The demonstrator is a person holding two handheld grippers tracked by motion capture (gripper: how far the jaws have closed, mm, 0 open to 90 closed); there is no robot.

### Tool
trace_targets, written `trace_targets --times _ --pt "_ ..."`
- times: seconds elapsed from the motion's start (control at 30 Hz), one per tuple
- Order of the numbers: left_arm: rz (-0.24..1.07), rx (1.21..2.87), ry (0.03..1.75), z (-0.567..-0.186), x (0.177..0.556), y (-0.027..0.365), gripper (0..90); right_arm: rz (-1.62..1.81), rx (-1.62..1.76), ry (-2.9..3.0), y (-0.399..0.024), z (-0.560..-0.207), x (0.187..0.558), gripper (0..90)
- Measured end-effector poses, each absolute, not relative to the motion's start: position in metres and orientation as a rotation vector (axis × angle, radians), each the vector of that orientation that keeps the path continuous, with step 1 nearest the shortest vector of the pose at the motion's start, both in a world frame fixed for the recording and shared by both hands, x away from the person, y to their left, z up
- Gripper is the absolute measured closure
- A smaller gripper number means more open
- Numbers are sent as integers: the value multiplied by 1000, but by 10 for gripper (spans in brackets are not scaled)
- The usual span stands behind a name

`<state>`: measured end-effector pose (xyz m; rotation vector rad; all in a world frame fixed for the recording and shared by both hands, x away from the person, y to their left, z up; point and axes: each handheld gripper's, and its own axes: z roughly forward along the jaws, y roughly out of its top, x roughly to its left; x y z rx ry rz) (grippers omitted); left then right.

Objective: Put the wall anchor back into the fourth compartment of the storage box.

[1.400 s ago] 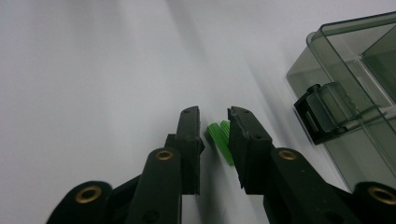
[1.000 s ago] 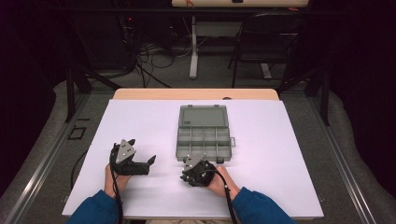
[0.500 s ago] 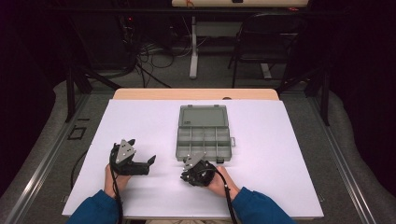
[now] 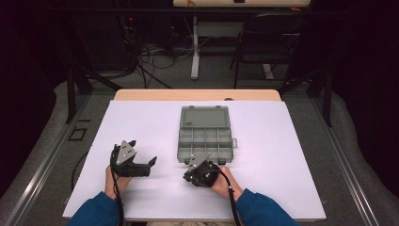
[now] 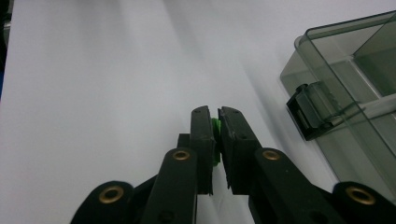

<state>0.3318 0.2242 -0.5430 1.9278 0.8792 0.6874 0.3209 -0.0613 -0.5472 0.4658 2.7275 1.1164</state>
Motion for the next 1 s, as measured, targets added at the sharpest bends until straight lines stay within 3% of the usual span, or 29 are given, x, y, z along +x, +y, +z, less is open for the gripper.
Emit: trace_targets --times 1.0 --pt "689 1928 878 -543 331 224 2 1146 510 2636 -83 -523 320 838"
